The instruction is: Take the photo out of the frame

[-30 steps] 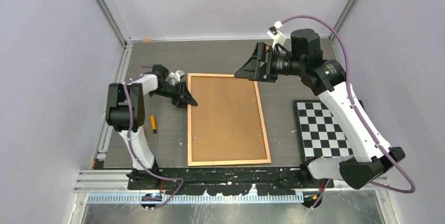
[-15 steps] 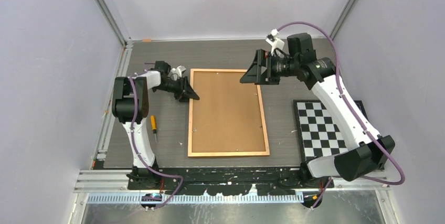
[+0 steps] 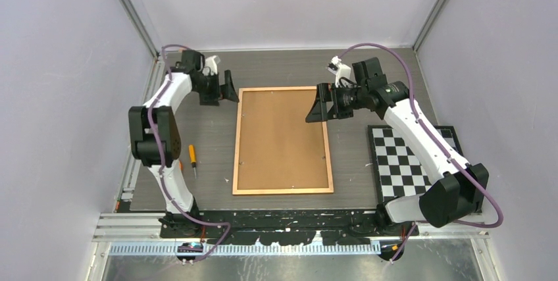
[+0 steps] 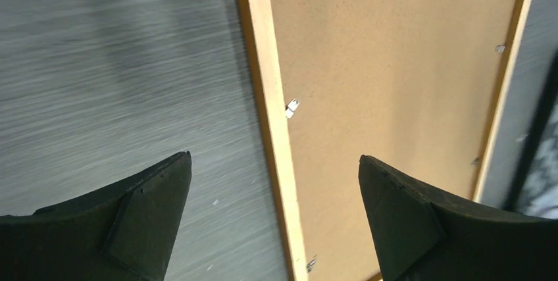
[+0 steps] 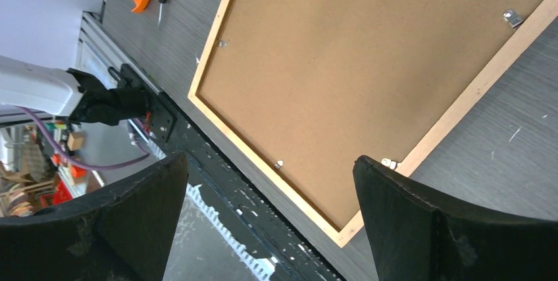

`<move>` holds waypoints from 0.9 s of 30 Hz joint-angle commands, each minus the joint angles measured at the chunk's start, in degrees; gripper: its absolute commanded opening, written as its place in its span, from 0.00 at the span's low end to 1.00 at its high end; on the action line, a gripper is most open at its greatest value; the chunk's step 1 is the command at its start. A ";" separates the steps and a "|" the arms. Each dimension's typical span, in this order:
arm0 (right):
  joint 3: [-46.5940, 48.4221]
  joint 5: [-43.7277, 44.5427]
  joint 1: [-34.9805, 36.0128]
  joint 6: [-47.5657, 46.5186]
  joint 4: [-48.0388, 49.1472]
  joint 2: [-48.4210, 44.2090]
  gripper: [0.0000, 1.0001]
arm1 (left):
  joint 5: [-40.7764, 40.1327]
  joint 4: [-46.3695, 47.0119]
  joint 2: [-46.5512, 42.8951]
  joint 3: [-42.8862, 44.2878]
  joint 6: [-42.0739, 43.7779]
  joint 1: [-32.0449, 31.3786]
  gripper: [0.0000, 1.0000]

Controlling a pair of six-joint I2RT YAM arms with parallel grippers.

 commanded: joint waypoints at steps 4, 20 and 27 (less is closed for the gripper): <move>-2.87 2.17 -0.19 -6.36 2.84 -2.09 1.00 | -16.61 -10.66 -21.67 1.85 17.24 0.78 1.00; -8.25 1.03 -0.18 -8.20 4.34 -2.27 1.00 | -27.19 -24.10 -29.92 -17.55 21.07 7.55 0.80; -9.31 0.27 -0.19 -8.16 4.23 -2.58 1.00 | -31.40 -17.35 -20.05 -20.93 17.37 7.52 0.69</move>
